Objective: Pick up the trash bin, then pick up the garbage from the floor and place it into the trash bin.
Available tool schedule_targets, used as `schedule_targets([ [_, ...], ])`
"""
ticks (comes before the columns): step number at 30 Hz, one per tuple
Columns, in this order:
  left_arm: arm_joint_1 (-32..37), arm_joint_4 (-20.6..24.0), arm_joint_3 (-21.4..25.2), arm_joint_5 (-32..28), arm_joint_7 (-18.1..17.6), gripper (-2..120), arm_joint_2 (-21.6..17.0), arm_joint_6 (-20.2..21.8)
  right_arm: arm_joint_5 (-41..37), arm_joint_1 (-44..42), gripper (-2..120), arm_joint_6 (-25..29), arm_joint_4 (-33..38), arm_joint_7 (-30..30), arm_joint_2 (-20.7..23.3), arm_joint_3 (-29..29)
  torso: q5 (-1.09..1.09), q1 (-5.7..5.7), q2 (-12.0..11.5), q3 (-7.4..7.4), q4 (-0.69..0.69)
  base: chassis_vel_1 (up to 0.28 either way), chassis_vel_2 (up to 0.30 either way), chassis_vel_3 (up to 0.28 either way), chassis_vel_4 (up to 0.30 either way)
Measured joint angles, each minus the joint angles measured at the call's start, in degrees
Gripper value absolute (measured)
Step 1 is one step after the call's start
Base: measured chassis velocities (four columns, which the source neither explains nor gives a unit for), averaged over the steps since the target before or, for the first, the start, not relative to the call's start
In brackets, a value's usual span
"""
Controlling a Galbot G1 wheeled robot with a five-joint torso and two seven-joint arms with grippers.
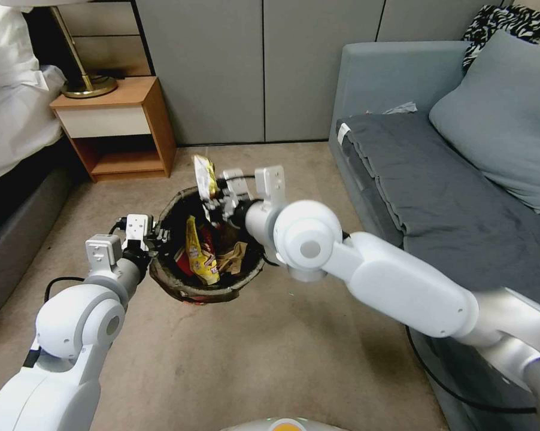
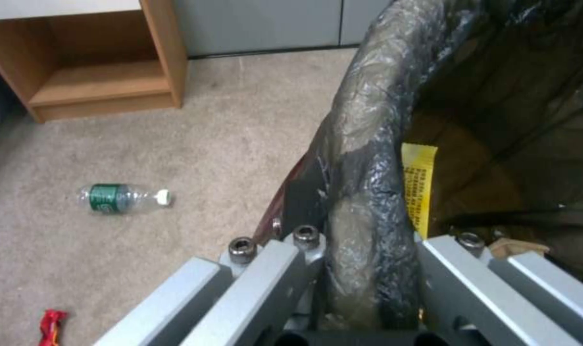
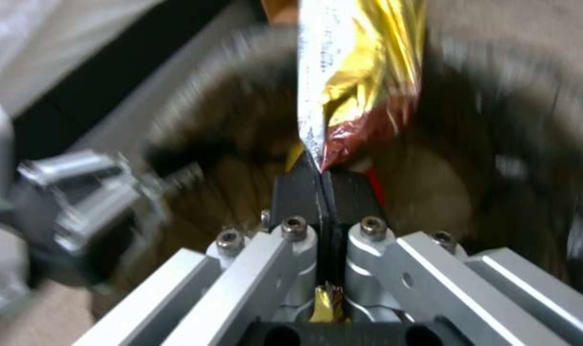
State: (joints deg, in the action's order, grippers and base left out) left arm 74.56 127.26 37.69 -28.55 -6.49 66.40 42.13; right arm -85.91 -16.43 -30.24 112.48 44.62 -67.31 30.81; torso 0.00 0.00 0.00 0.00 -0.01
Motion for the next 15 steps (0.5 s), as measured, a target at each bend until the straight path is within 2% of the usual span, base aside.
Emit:
schedule_targets([
  [9,-0.05,-0.21,0.00,0.07,-0.08,1,0.12,0.00,2.76,-2.81,0,-0.40,-1.06,-0.30,0.53,0.51,0.01,0.00,0.00,0.00,0.00,0.000,0.000,0.000,0.000],
  [11,-0.01,-0.32,0.11,0.09,-0.02,1,0.09,0.00,2.65,-2.86,7,-0.42,-1.07,0.25,0.07,0.51,0.00,0.00,0.00,0.00,0.01,0.000,0.000,0.000,0.000],
  [12,-0.05,-0.44,0.11,0.08,0.03,1,0.08,0.00,2.35,-2.82,13,-0.42,-1.03,0.29,-0.18,0.47,0.00,0.00,0.00,0.00,0.01,0.000,0.000,0.000,0.000],
  [13,-0.05,-0.44,0.11,0.08,0.03,1,0.08,0.00,2.35,-2.82,13,-0.42,-1.03,0.29,-0.18,0.47,0.00,0.00,0.00,0.00,0.01,0.000,0.000,0.000,0.000],
  [15,-0.17,-0.55,0.12,0.09,0.04,1,0.14,0.00,2.03,-2.56,22,-0.42,-0.77,0.30,-0.25,0.44,0.00,0.00,0.00,0.00,0.01,0.000,0.000,0.000,0.000],
])
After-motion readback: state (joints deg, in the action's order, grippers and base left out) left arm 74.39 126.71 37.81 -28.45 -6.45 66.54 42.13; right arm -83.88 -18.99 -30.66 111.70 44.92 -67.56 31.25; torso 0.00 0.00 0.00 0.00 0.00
